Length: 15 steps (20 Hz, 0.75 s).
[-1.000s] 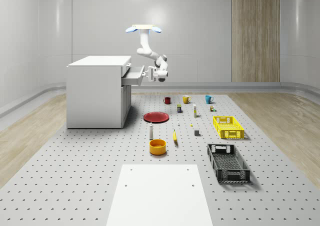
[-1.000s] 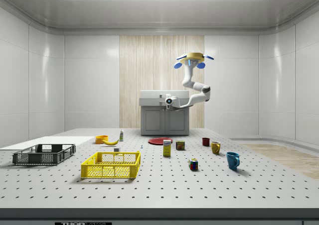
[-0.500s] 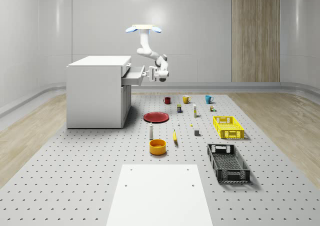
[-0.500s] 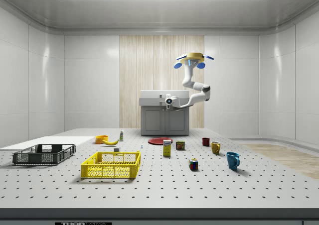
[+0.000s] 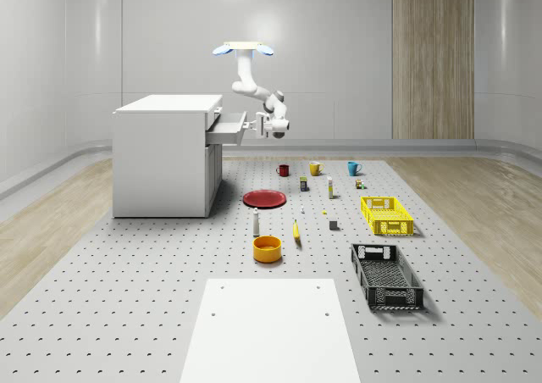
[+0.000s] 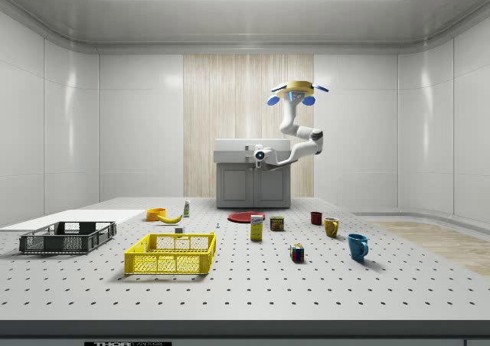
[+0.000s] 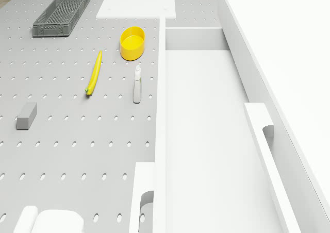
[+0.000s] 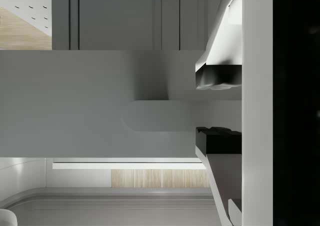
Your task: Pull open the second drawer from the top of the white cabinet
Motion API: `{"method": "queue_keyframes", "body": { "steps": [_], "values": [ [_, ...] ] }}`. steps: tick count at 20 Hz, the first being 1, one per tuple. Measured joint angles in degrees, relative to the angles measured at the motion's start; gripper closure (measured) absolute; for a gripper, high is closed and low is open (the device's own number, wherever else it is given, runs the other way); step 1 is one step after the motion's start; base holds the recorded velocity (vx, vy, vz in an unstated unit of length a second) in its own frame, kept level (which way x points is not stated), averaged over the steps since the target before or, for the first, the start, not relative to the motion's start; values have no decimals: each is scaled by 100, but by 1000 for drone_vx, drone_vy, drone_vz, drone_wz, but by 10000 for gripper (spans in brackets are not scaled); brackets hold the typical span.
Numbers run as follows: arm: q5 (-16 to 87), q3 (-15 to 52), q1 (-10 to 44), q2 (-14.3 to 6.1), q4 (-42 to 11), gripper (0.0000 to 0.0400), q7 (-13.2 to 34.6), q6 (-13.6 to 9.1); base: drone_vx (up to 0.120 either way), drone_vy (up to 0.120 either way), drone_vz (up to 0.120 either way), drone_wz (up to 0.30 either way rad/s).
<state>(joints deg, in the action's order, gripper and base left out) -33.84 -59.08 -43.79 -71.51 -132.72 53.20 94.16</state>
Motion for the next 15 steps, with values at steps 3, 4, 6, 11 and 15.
{"method": "queue_keyframes", "body": {
  "steps": [3,4,6,11,15],
  "values": [
    [86,-89,-46,-36,139,297,49,-109,0,0,0,0],
    [109,-111,-60,-47,174,298,63,-134,0,0,0,0],
    [149,-143,-85,-70,227,299,89,-170,0,100,0,0],
    [217,-183,-131,-124,295,300,140,-204,0,120,0,0],
    [250,-192,-154,-157,311,300,167,-203,0,0,0,0]
  ]
}}
